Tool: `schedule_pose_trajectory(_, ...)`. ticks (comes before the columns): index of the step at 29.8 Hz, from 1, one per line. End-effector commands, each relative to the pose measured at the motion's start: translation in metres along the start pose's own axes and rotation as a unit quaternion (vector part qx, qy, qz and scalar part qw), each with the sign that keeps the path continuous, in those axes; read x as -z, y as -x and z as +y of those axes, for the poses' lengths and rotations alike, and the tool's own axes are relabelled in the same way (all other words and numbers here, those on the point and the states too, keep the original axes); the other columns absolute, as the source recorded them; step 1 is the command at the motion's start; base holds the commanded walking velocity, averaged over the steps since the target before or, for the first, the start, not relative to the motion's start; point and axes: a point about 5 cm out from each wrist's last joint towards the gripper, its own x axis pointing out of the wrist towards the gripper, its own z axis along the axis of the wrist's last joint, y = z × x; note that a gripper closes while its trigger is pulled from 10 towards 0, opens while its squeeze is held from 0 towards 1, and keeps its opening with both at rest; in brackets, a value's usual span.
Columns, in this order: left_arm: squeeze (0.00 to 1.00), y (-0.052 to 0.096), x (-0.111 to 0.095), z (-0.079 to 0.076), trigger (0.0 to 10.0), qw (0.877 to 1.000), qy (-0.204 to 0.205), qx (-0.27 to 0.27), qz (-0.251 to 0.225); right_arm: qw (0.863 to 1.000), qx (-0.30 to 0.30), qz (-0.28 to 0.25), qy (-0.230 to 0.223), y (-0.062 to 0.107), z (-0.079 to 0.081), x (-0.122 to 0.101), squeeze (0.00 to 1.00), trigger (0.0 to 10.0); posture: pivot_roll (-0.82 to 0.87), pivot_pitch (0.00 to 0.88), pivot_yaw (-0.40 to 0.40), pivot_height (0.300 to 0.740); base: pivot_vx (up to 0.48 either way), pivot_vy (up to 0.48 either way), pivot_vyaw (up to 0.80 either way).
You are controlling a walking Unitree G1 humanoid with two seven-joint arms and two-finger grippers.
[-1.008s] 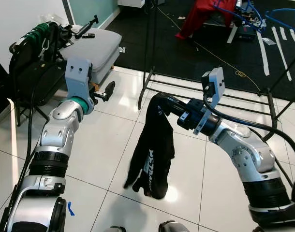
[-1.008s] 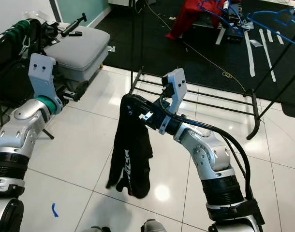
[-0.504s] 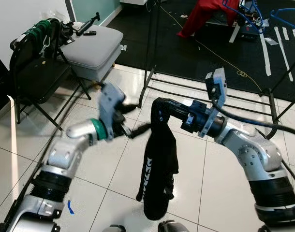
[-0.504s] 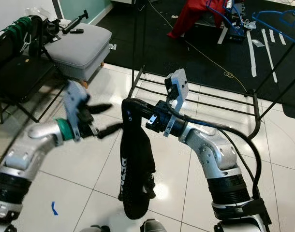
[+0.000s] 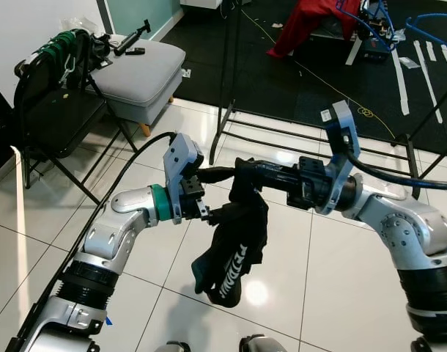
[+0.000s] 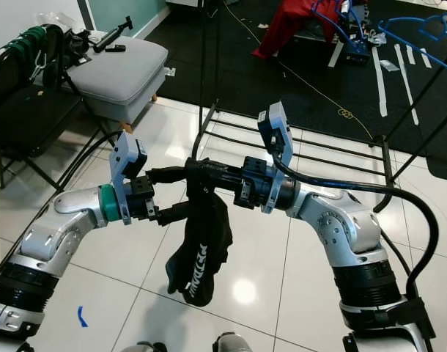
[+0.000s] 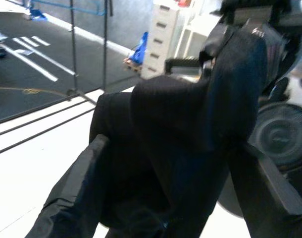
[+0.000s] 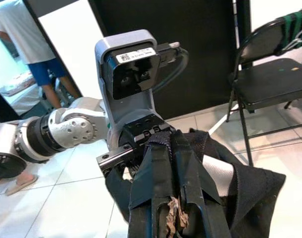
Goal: Hang hanger
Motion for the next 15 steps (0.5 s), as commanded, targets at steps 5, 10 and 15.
schedule_pose_trajectory(5, 0.0, 0.007, 0.011, -0.011, 10.0, 0.993, -0.013, 0.081, 0.083, 0.998, 0.011, 0.052, 0.027, 0.002, -0.007, 0.006, 0.0, 0.0, -0.07, 0.048, 0.033, 0.74, 0.0, 0.0, 0.0)
schedule_pose_trajectory(10, 0.0, 0.021, 0.023, -0.012, 10.0, 0.983, -0.029, 0.099, 0.149, 0.995, 0.036, 0.076, 0.045, 0.005, -0.014, 0.01, 0.0, 0.0, -0.07, 0.049, 0.029, 0.74, 0.0, 0.0, 0.0)
schedule_pose_trajectory(15, 0.0, 0.031, 0.024, -0.011, 10.0, 0.981, -0.023, 0.094, 0.17, 0.994, 0.063, 0.072, 0.056, 0.006, -0.022, 0.008, 0.0, 0.0, -0.06, 0.05, 0.026, 0.74, 0.0, 0.0, 0.0)
